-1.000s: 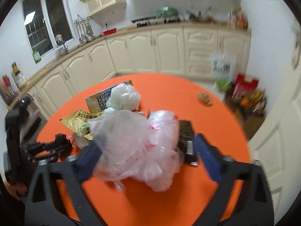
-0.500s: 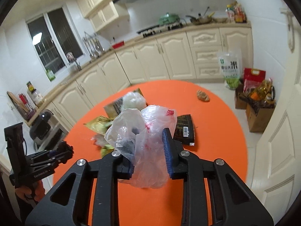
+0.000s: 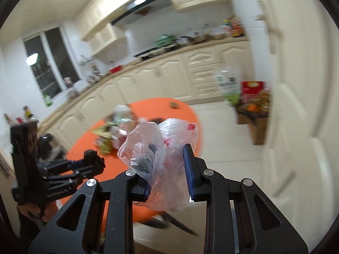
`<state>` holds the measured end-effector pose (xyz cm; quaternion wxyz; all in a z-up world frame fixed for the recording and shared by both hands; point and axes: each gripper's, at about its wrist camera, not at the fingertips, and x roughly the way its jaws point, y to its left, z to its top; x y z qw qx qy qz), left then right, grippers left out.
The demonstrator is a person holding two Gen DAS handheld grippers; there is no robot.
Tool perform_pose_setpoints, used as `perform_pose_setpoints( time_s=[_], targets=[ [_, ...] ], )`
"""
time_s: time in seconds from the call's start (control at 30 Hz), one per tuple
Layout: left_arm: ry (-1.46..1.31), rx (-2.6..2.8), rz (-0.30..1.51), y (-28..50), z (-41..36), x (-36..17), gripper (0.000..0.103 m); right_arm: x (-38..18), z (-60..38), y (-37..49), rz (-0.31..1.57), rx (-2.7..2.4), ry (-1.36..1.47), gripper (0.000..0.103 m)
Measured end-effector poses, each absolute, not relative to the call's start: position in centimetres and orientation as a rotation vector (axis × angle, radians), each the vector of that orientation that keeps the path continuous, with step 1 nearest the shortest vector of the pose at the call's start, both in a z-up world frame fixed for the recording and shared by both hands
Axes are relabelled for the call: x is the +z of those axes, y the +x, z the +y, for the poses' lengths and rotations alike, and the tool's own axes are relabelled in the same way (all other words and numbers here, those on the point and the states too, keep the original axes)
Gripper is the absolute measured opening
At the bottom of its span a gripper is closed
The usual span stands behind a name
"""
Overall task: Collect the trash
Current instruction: 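Carry both bags to the blue bin and open both tools to drop them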
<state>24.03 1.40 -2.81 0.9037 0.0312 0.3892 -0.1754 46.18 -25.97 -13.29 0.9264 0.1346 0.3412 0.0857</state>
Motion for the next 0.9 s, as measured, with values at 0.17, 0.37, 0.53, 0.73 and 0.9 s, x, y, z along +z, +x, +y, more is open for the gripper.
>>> perform_pose_setpoints(
  time_s=[0.17,0.37,0.53,0.73,0.9],
  targets=[
    [0.123,-0.467,0.868,24.8,-5.8,-5.1,0.028,-16.9,-30.4,44.4,0.784,0.064,0.272,0.026],
    [0.193,-0.511,0.952,28.0,-10.9,-8.2,0.028,-23.7,-33.7,44.8,0.895,-0.011,0.287,0.031],
    [0.258,-0.527,1.004,30.5,-14.9,-11.0,0.028,-28.7,-35.6,45.2,0.964,-0.048,0.306,0.038],
    [0.311,-0.558,1.056,32.4,-19.2,-13.4,0.028,-31.4,-37.1,44.3,1.022,-0.086,0.321,0.056],
    [0.346,-0.585,1.119,34.2,-21.4,-16.5,0.029,-32.5,-37.6,43.2,1.067,-0.122,0.303,0.062]
  ],
)
